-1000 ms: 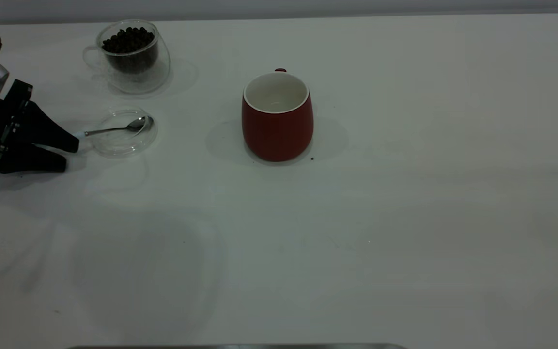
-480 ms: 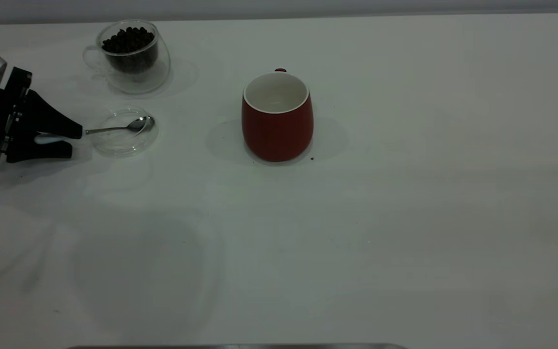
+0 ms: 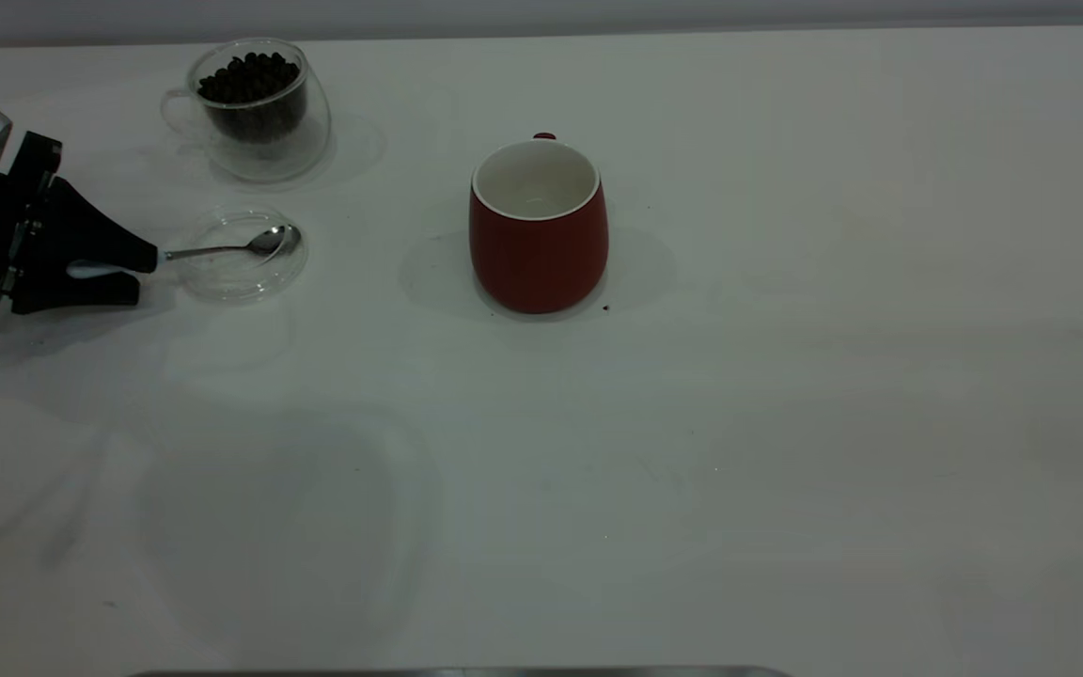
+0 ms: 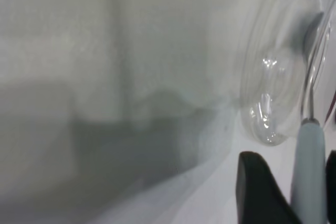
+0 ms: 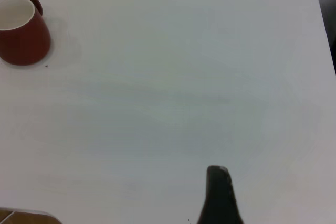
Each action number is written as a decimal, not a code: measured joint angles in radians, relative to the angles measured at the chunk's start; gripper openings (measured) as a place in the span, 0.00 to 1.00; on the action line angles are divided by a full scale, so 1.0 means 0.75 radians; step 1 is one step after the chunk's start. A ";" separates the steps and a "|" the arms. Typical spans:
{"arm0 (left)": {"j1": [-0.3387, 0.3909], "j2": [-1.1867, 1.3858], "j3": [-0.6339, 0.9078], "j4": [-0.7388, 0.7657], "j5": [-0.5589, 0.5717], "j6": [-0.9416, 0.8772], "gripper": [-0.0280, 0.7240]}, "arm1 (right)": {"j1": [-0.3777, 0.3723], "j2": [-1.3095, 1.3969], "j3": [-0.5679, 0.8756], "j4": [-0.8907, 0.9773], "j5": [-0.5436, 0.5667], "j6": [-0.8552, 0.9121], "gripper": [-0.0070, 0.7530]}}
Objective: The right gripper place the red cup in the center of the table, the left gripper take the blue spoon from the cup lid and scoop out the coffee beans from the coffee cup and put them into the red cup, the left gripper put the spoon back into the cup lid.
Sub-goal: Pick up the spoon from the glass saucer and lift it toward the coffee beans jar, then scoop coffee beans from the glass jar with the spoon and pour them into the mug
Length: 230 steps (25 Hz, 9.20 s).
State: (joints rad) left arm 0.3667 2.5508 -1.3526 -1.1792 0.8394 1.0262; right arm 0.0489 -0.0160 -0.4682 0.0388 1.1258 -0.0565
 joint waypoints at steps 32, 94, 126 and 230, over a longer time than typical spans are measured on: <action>0.000 -0.130 0.000 -0.001 -0.001 0.021 0.20 | 0.000 0.000 0.000 0.000 0.000 0.000 0.78; -0.097 -0.162 -0.190 -0.279 -0.082 0.089 0.20 | 0.000 0.000 0.000 0.000 0.001 0.000 0.78; 0.069 -0.162 -0.192 -0.097 0.405 0.129 0.20 | 0.000 0.000 0.000 0.000 0.001 0.000 0.78; -0.584 -0.271 -0.192 0.137 -0.035 0.633 0.20 | 0.000 0.000 0.000 0.000 0.001 0.000 0.78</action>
State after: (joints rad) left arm -0.0717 2.3478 -1.4969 -1.0766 0.8133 1.5009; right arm 0.0489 -0.0160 -0.4682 0.0388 1.1266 -0.0565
